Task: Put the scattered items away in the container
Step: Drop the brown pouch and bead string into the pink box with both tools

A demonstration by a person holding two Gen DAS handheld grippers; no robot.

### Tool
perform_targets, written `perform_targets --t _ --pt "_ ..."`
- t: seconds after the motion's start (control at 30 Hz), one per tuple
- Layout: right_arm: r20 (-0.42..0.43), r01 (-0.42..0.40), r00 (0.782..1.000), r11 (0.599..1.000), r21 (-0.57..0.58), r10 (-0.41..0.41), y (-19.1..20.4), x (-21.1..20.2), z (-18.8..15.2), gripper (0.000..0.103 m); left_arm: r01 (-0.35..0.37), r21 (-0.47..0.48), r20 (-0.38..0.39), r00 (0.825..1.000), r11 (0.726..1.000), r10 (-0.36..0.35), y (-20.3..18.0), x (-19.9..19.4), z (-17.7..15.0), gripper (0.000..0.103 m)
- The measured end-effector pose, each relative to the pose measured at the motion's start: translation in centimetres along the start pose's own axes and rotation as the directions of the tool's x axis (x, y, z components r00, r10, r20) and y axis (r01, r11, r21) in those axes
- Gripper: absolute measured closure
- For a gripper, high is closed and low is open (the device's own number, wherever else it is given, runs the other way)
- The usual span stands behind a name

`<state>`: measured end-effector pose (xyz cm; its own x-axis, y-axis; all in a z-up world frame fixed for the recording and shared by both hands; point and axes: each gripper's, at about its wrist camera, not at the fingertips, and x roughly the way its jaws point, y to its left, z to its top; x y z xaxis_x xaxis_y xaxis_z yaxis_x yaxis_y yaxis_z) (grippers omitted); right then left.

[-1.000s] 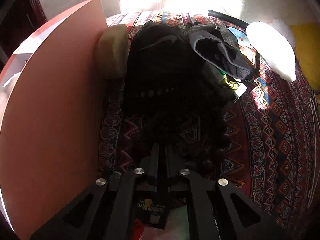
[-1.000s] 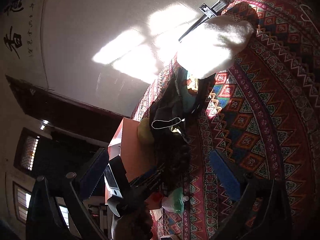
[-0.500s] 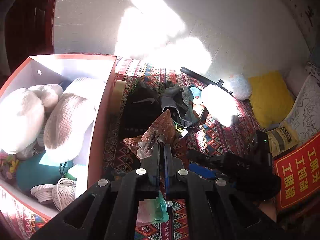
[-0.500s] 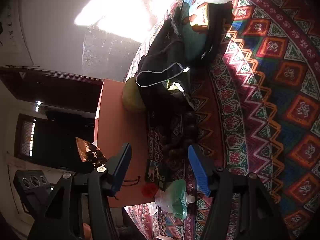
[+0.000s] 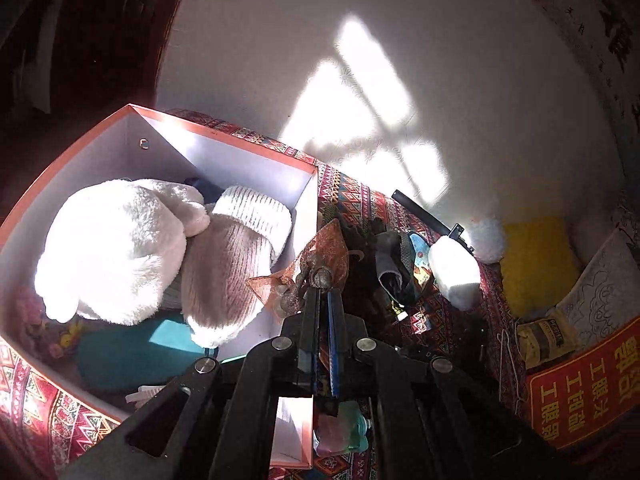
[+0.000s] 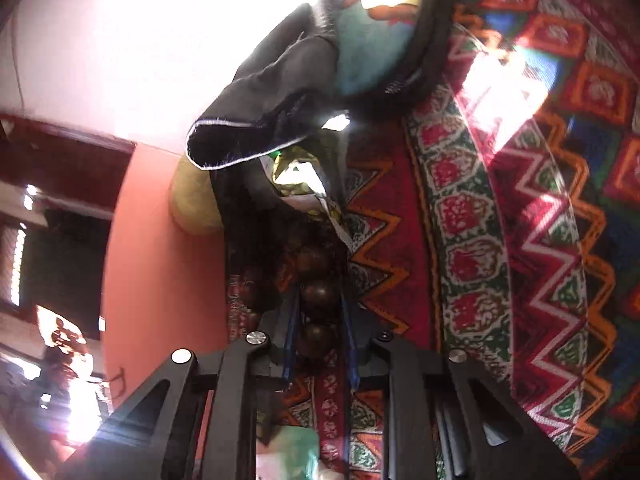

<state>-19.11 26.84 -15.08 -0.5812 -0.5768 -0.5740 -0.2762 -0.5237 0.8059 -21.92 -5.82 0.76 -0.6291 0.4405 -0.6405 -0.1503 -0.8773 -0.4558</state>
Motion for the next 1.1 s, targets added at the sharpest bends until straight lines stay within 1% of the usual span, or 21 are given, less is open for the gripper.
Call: perform_targets --t 0.07,0.13,0.2,0.27,0.37,0.43,0.5,0.6,0.7,0.77,0.8,0.83,0.87,0.9,0.93,0.97,1.03,1.07,1.1 --pt "0.019 -0.098 0.995 0.995 0.029 0.098 0.4 -1.8 -0.3 0.085 -0.008 -0.015 0.008 1.0 1.0 0.008 0.6 -0.5 0.2 0.102" --pt "0.043 -0.189 0.981 0.982 0.019 0.188 1.7 -4.1 -0.7 0.085 -0.012 -0.027 0.017 1.0 1.0 0.012 1.0 -0.8 0.4 0.102" --pt "0.072 -0.232 0.97 0.972 -0.021 0.233 3.4 -6.5 -1.1 0.085 -0.013 -0.034 0.024 1.0 0.999 0.014 1.2 -1.2 0.5 0.102" --pt "0.103 -0.236 0.965 0.969 -0.075 0.243 5.1 -9.1 -1.5 0.085 -0.011 -0.033 0.033 0.999 0.999 0.012 1.1 -1.6 0.4 0.102" --pt "0.154 -0.213 0.959 0.964 -0.16 0.238 7.7 -12.9 -2.0 0.085 -0.019 -0.025 0.055 0.998 0.999 0.021 0.9 -2.6 0.5 0.102" --pt "0.182 -0.202 0.953 0.954 -0.223 0.244 9.6 -14.8 -2.5 0.085 -0.028 -0.016 0.084 0.996 0.999 0.03 0.8 -3.7 0.6 0.102" --pt "0.191 -0.202 0.946 0.935 -0.29 0.264 12.0 -15.8 -3.6 0.085 -0.042 -0.012 0.123 0.992 0.999 0.043 0.8 -5.2 1.0 0.102" --pt "0.162 -0.213 0.941 0.889 -0.405 0.299 17.1 -14.8 -5.9 0.085 -0.055 -0.015 0.174 0.983 0.998 0.057 1.4 -7.2 1.6 0.102" --pt "0.103 -0.218 0.943 0.821 -0.527 0.316 22.5 -12.2 -8.3 0.085 -0.062 -0.043 0.195 0.978 0.997 0.069 2.8 -8.0 2.1 0.102" --pt "0.087 -0.182 0.952 0.775 -0.606 0.292 25.4 -10.3 -10.0 0.085 -0.071 -0.066 0.186 0.979 0.995 0.082 4.2 -8.0 2.3 0.102" --pt "0.085 -0.154 0.96 0.76 -0.631 0.265 26.4 -9.0 -10.7 0.085 -0.08 -0.071 0.174 0.98 0.994 0.092 4.7 -7.8 2.4 0.102" --pt "0.076 -0.129 0.97 0.752 -0.646 0.232 27.1 -7.5 -11.2 0.084 -0.1 -0.067 0.157 0.981 0.993 0.109 5.1 -7.5 2.5 0.098" --pt "0.051 -0.107 0.981 0.75 -0.653 0.185 27.5 -6.0 -11.7 0.078 -0.132 -0.059 0.14 0.98 0.989 0.14 5.4 -7.1 2.6 0.085" --pt "0.025 -0.078 0.992 0.751 -0.656 0.126 27.6 -4.6 -12.1 0.055 -0.176 -0.055 0.127 0.975 0.983 0.182 5.7 -6.9 2.6 0.073" --pt "0.023 -0.04 0.997 0.753 -0.657 0.073 27.3 -3.8 -12.5 0.037 -0.22 -0.054 0.128 0.966 0.974 0.225 5.8 -6.9 2.6 0.043" --pt "0.046 -0.006 0.998 0.753 -0.658 0.048 26.8 -3.6 -12.9 0.013 -0.253 -0.056 0.144 0.955 0.966 0.258 5.9 -7.0 2.5 0.024" --pt "0.107 0.036 0.993 0.743 -0.668 0.048 25.7 -4.5 -13.3 0.012 -0.281 -0.061 0.187 0.939 0.958 0.287 6.0 -7.8 2.4 0.021" --pt "0.129 0.055 0.991 0.743 -0.667 0.042 25.1 -5.0 -13.3 0.012 -0.284 -0.06 0.196 0.937 0.957 0.29 6.0 -8.0 2.4 0.021" --pt "0.145 0.07 0.989 0.752 -0.655 0.034 24.4 -5.5 -13.1 0.012 -0.28 -0.057 0.201 0.937 0.958 0.285 5.9 -8.1 2.3 0.021"
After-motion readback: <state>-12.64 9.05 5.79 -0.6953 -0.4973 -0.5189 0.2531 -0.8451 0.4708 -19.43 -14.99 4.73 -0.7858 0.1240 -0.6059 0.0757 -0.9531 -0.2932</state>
